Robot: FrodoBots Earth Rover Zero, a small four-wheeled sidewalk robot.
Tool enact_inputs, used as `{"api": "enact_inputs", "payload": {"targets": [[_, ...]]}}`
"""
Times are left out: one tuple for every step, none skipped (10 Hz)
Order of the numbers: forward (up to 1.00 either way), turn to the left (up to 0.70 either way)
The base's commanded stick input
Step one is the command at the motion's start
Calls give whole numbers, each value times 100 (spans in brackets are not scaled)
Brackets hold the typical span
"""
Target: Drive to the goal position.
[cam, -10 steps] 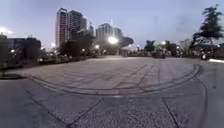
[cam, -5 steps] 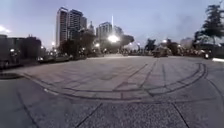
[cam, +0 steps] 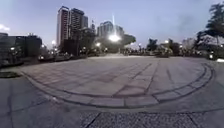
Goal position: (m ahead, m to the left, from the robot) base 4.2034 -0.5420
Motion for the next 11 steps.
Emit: {"api": "enact_inputs", "payload": {"targets": [[70, 0], [70, 0], [70, 0], [70, 0], [70, 0], [70, 0], [70, 0], [70, 0], [70, 0], [70, 0], [70, 0]]}}
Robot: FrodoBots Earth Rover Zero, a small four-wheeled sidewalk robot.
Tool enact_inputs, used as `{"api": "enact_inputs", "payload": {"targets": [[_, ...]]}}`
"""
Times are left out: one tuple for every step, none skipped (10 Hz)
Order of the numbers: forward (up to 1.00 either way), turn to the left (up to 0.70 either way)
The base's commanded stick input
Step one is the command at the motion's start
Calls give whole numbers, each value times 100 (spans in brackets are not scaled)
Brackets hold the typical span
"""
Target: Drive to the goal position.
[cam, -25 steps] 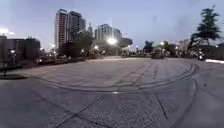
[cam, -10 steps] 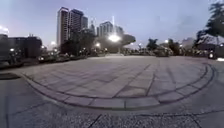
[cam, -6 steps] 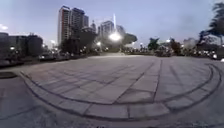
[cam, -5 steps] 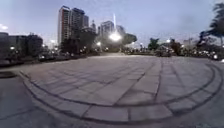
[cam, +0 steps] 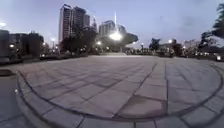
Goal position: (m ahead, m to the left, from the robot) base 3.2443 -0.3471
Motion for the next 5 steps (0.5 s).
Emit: {"api": "enact_inputs", "payload": {"targets": [[70, 0], [70, 0], [70, 0], [70, 0], [70, 0]]}}
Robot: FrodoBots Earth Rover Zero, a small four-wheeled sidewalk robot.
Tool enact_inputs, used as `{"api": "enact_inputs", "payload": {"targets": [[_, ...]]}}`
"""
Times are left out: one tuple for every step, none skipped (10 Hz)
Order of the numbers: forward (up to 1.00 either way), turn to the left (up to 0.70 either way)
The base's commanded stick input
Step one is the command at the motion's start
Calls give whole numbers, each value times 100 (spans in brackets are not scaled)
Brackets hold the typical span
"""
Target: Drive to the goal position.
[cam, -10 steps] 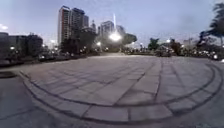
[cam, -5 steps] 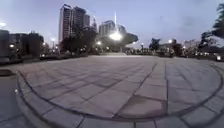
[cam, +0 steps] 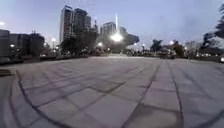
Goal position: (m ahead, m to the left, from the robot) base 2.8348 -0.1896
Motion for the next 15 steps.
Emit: {"api": "enact_inputs", "payload": {"targets": [[70, 0], [70, 0], [70, 0], [70, 0], [70, 0], [70, 0], [70, 0], [70, 0], [70, 0], [70, 0], [70, 0], [70, 0], [70, 0], [70, 0], [70, 0]]}}
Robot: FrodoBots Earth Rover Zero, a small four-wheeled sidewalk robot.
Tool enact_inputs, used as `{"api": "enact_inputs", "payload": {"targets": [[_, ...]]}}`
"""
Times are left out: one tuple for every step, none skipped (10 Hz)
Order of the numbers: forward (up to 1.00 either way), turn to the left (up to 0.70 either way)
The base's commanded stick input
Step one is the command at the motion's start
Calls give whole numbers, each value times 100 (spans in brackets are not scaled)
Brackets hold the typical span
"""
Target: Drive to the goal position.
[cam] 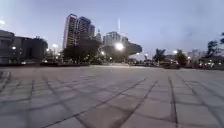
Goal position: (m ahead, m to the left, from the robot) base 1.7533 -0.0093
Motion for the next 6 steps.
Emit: {"api": "enact_inputs", "payload": {"targets": [[70, 0], [70, 0], [70, 0], [70, -15], [70, -32], [70, -25]]}}
